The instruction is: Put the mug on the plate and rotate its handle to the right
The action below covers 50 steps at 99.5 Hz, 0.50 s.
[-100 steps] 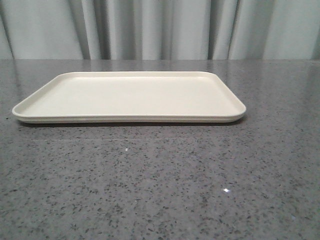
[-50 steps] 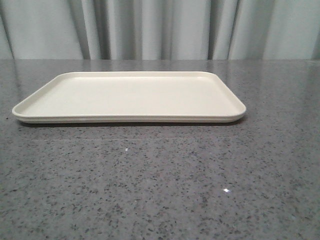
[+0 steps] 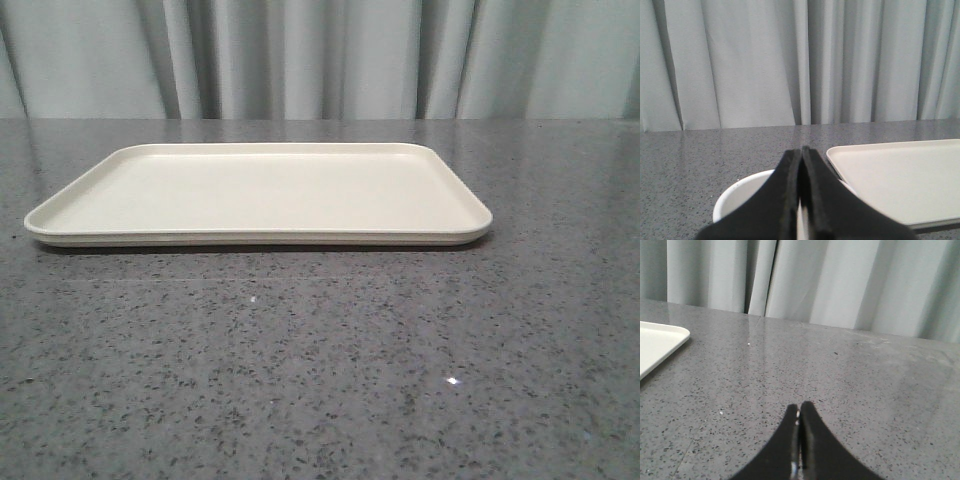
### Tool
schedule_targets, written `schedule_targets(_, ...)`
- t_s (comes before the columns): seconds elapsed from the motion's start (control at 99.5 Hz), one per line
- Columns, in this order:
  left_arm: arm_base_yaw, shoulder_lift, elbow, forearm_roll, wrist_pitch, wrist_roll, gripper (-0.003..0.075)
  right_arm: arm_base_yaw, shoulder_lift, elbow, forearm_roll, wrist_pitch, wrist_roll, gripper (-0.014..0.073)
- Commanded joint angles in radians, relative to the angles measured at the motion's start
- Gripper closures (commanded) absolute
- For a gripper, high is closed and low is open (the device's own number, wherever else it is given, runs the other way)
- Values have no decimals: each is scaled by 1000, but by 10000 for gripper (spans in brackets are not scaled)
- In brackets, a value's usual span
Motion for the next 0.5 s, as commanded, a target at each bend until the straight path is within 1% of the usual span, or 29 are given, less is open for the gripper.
schedule_targets(0.0,0,-28,8,-2,-90,-4,740,0,-19,0,-9,-90,-1,705)
schedule_targets(0.141,0,-28,2,-13,-163,-4,740,0,-18,-1,5,-125,3,705)
schedule_targets(0.291,0,-28,-32,-13,-189,-4,741,0,-18,-2,126,-151,18,705)
schedule_targets(0.402,0,-28,-90,-32,-160,-4,741,0,-18,-26,184,-157,18,705)
schedule_targets(0.492,0,-28,-157,-32,-77,-4,741,0,-17,-79,187,-157,18,705)
